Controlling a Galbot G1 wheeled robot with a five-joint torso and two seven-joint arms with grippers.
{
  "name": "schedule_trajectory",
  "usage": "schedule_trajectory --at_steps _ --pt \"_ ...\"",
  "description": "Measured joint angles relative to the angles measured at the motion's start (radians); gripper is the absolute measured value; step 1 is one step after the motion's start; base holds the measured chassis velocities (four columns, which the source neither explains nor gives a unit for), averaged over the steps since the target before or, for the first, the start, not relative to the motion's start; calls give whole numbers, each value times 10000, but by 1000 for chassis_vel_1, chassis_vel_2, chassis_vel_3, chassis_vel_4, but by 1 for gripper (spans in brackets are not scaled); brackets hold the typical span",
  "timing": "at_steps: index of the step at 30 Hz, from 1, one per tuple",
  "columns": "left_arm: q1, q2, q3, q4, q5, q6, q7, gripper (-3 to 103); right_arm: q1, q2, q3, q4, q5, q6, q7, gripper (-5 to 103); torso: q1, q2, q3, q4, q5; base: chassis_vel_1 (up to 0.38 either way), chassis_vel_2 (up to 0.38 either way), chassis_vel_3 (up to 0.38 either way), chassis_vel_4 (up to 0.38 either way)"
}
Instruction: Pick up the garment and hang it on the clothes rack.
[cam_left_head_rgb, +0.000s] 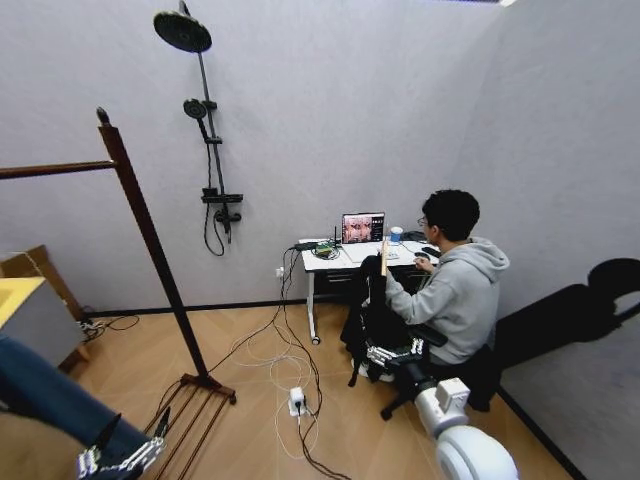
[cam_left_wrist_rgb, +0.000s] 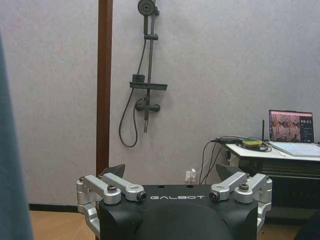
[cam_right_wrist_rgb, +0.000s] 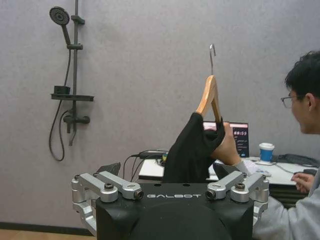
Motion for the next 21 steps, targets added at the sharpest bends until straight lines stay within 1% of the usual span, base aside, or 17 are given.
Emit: schedule_trajectory --at_steps 2,4,6,7,8,9,11,12,13,14,15,16,18,20,21 --pt "0 0 0 0 0 0 0 100 149 -23 80 115 -42 -65 126 100 -4 1 -2 1 -4 -98 132 32 -115" --pt "0 0 0 -1 0 0 -1 100 307 -68 93 242 -36 -200 325 100 -8 1 -1 9 3 -18 52 6 -2" --pt "1 0 0 0 0 0 -1 100 399 -111 94 330 -8 -317 462 100 -14 3 -4 7 1 28 30 17 87" --pt "3 -1 0 0 0 0 -2 100 556 -210 118 402 48 -508 624 100 -27 9 -8 7 -2 48 -45 -55 70" --pt "2 -1 0 0 0 0 -1 100 827 -347 164 362 114 -682 854 100 -32 13 -10 2 1 60 -104 -55 61" --pt "2 -1 0 0 0 0 -1 100 827 -347 164 362 114 -682 854 100 -32 13 -10 2 1 60 -104 -55 61" --pt "2 -1 0 0 0 0 -1 100 1385 -583 232 78 319 -848 1212 100 -31 12 -9 3 3 55 -120 -68 54" --pt "2 -1 0 0 0 0 -1 100 1385 -583 232 78 319 -848 1212 100 -31 12 -9 3 3 50 -120 -50 46" --pt "3 0 0 0 0 0 1 100 1860 -815 301 -177 590 -934 1432 100 -32 13 -9 2 4 0 0 0 0" --pt "3 -1 0 0 0 0 0 100 2511 -1217 416 -530 1101 -1081 1638 100 -28 12 -7 5 2 0 0 0 0" --pt "3 -1 -1 0 0 0 -4 100 2882 -1530 482 -760 1411 -1179 1668 100 -22 9 -6 7 -1 0 0 0 0" --pt "3 -1 -1 0 0 0 -4 100 2882 -1530 482 -760 1411 -1179 1668 100 -22 9 -6 7 -1 0 0 0 0" --pt "3 0 -1 0 0 0 -2 100 3778 -2355 552 -1510 2092 -1225 1490 100 -11 4 -2 7 0 -15 28 52 -26" --pt "3 -1 0 0 0 0 -2 100 3929 -2468 529 -1643 2225 -1226 1457 100 -10 4 -2 7 -1 -7 14 26 -18" --pt "3 -1 -1 0 0 0 -2 100 4316 -2703 407 -2062 2474 -1184 1388 100 -10 5 -2 5 1 0 0 0 0"
